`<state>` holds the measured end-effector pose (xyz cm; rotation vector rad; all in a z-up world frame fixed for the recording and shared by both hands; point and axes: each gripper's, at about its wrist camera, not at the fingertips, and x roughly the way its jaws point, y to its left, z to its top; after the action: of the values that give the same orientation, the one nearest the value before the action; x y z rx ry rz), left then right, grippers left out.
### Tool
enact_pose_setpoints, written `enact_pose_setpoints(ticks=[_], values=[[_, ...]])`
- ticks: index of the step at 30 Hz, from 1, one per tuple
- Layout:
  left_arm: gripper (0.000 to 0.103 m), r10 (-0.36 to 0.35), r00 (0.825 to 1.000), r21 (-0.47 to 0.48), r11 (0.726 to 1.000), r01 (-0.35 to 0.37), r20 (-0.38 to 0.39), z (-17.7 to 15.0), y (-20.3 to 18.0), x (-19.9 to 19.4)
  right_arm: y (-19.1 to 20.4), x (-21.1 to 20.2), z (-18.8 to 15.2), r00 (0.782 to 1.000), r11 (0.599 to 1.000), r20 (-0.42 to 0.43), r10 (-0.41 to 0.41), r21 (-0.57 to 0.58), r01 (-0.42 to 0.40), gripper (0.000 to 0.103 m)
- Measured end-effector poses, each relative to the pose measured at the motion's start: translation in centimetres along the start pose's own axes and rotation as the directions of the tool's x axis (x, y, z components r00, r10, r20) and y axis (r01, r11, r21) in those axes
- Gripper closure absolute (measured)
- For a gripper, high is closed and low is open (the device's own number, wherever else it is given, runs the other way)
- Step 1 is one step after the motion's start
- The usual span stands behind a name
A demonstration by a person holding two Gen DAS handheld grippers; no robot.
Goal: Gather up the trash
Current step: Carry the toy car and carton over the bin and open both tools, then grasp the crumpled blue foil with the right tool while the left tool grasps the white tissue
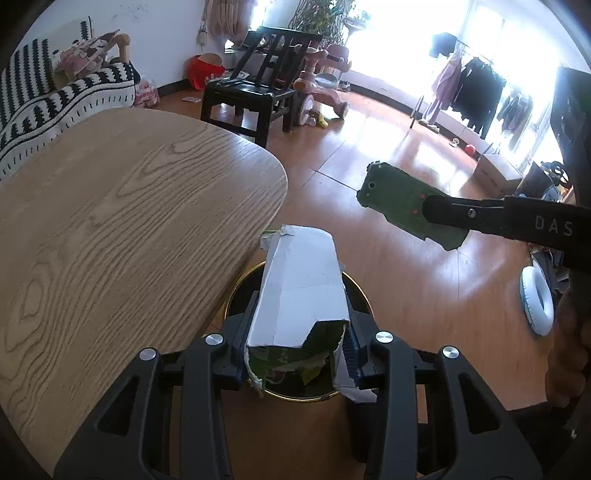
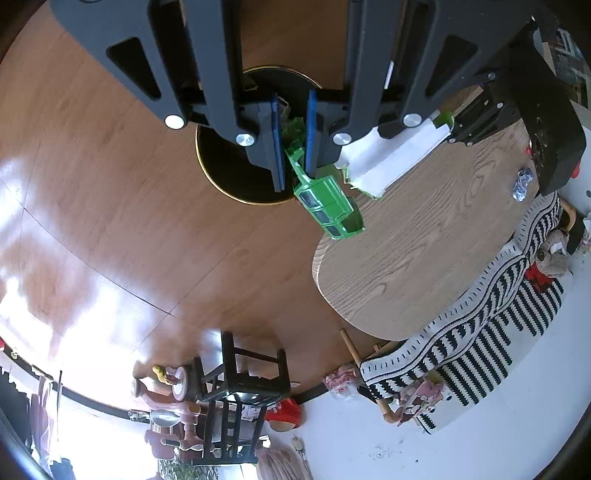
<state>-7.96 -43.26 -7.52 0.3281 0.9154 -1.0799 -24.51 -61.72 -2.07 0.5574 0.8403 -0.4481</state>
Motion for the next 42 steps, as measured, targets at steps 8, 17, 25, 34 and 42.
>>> enact_pose_setpoints(ticks=[8, 17, 25, 34, 42], values=[[0.064, -0.005, 1.0, 0.003, 1.0, 0.005, 0.0, 0.4, -0.1, 0.1, 1.0, 0.4, 0.2, 1.0, 1.0, -0.008, -0.004, -0.008, 0.004, 0.092], [0.063, -0.019, 1.0, 0.01, 1.0, 0.019, -0.013, 0.1, -0.3, 0.5, 0.7, 0.6, 0.5, 1.0, 1.0, -0.01, -0.003, -0.004, 0.003, 0.092], [0.042, -0.023, 1.0, 0.003, 1.0, 0.023, -0.005, 0.0, -0.5, 0.6, 0.5, 0.8, 0.5, 1.0, 1.0, -0.018, -0.001, 0.01, 0.001, 0.091], [0.039, -0.013, 1.0, -0.016, 1.0, 0.013, 0.001, 0.2, 0.0, 0.0, 1.2, 0.5, 0.3, 1.0, 1.0, 0.007, -0.023, -0.012, 0.023, 0.035], [0.038, 0.01, 1.0, -0.016, 1.0, -0.01, 0.015, 0.2, 0.5, -1.2, 1.7, 0.7, 0.4, 1.0, 1.0, 0.009, -0.011, -0.008, 0.011, 0.035]])
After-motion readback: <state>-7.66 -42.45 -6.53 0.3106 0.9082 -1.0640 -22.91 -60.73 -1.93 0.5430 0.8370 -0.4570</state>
